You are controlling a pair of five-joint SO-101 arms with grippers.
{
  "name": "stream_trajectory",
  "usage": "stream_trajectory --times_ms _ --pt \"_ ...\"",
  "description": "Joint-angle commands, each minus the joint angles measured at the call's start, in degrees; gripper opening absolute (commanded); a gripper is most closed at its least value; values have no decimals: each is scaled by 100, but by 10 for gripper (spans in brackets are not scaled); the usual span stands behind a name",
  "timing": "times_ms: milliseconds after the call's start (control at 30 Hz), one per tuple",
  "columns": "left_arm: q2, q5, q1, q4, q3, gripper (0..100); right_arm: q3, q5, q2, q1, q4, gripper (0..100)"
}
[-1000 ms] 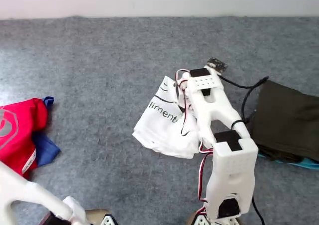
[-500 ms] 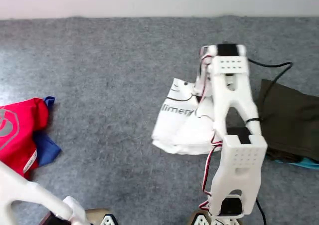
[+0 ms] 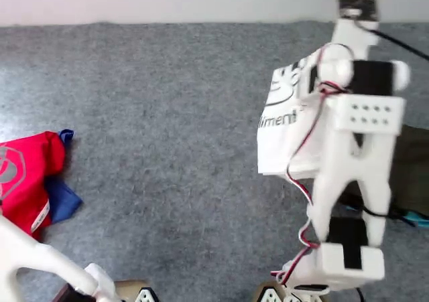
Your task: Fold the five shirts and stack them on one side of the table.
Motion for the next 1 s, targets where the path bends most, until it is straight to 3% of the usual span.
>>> stream_trajectory --times_ms 0,300,600,967 --pt "-88 -53 35 -88 -48 93 -193 325 -488 479 242 9" --pt "-88 -53 35 -167 -31 93 -193 1275 -180 1965 224 9" --pt "-97 -53 44 -202 -31 93 -193 1547 1130 2580 127 9" --pt "-123 -53 44 -185 -31 93 -193 2585 2273 3284 -1446 15"
